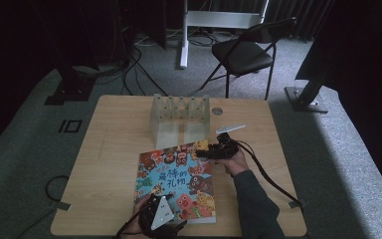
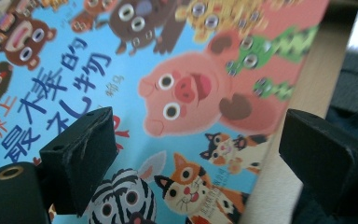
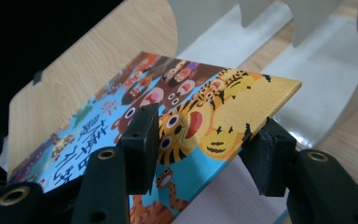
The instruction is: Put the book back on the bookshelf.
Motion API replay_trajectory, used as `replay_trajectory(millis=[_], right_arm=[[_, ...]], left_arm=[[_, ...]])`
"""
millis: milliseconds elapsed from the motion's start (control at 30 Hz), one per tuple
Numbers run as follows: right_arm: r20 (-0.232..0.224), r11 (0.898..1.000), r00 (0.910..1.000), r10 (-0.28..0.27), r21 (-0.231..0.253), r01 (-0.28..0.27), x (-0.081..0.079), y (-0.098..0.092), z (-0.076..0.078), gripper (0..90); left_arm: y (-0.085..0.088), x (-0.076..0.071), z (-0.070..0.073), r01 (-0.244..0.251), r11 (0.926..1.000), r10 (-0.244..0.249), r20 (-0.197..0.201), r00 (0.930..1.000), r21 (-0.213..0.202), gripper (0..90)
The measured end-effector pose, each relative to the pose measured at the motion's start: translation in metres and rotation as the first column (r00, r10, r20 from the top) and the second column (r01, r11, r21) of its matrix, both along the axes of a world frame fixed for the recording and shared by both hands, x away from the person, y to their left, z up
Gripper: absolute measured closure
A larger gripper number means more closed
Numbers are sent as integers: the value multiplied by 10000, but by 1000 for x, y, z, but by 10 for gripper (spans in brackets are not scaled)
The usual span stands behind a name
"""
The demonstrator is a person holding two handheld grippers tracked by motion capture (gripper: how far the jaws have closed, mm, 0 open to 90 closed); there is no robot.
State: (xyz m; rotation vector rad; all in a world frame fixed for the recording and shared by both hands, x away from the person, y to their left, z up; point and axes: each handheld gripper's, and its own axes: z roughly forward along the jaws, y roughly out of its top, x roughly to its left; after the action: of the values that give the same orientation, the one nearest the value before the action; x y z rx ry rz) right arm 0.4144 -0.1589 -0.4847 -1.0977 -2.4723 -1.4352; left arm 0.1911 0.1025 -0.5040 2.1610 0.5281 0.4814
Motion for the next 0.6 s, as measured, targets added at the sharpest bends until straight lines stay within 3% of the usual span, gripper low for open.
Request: replay_trajectory(millis=[33,333,467,600], right_arm=[[-57,10000,10000,29,-6,-29,0,0,0,497],[-163,9994,9998,132,336,-126,2,-2,4,549],[-398,9929,9988,298,1159,-250,2,-4,12,633],[-210,9931,9990,393,1118,-368,1,-2,18,637]], left_arm=[[4,-1,3,-35,9997,36,51,10000,-231,119],[19,10,5,-588,9973,590,35,9983,-446,122],[30,18,6,-912,9931,896,-248,9957,-742,123],[40,25,7,-1259,9886,1229,-408,9916,-823,124]])
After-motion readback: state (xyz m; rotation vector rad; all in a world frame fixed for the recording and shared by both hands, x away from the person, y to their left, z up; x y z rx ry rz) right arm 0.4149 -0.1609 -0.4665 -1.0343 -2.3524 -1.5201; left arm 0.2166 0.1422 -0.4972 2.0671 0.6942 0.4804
